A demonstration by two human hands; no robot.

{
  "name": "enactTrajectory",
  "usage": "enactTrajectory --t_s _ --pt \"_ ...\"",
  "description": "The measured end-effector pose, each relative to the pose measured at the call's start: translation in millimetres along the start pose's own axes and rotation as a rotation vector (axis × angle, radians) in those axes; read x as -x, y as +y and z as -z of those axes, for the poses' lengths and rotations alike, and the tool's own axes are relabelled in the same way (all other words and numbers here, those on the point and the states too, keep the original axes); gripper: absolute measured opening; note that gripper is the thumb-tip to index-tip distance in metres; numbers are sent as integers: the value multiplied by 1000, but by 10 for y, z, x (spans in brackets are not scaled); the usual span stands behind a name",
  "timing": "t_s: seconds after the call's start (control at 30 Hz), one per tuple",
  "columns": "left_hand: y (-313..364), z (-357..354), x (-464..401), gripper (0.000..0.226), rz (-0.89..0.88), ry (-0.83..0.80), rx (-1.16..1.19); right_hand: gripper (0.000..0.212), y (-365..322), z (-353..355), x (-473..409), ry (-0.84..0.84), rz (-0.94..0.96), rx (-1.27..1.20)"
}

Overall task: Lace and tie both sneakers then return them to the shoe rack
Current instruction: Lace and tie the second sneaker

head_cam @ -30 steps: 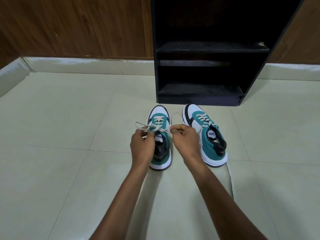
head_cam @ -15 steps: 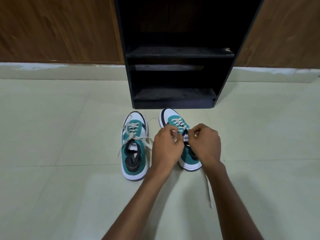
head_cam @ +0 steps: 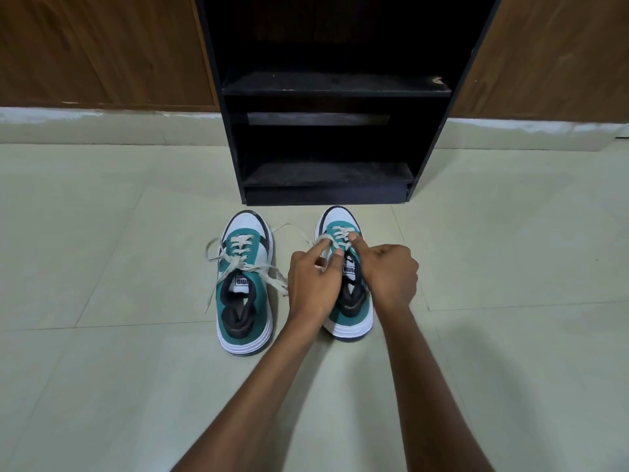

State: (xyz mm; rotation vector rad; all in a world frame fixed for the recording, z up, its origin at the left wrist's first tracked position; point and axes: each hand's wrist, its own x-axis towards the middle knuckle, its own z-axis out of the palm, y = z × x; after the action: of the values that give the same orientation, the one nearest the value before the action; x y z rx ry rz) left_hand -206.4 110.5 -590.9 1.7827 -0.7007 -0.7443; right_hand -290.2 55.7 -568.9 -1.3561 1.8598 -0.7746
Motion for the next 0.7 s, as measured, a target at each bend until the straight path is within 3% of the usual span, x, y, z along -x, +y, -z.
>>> enactTrajectory --t_s 0.13,0.27,0.4,0.5,0.7 --pt "-5 37 35 57 -72 -75 -105 30 -46 5 -51 -72 -79 -172" --pt "5 39 121 49 -159 -123 -217 9 -59 94 -43 -106 -136 -329" --pt "44 36 66 32 -188 -63 2 16 -94 147 64 -132 -206 -670" --pt "164 78 38 31 -228 -109 220 21 -193 214 154 -120 -160 -904" --pt "513 215 -19 31 -361 -259 425 20 -417 343 162 -140 138 -818"
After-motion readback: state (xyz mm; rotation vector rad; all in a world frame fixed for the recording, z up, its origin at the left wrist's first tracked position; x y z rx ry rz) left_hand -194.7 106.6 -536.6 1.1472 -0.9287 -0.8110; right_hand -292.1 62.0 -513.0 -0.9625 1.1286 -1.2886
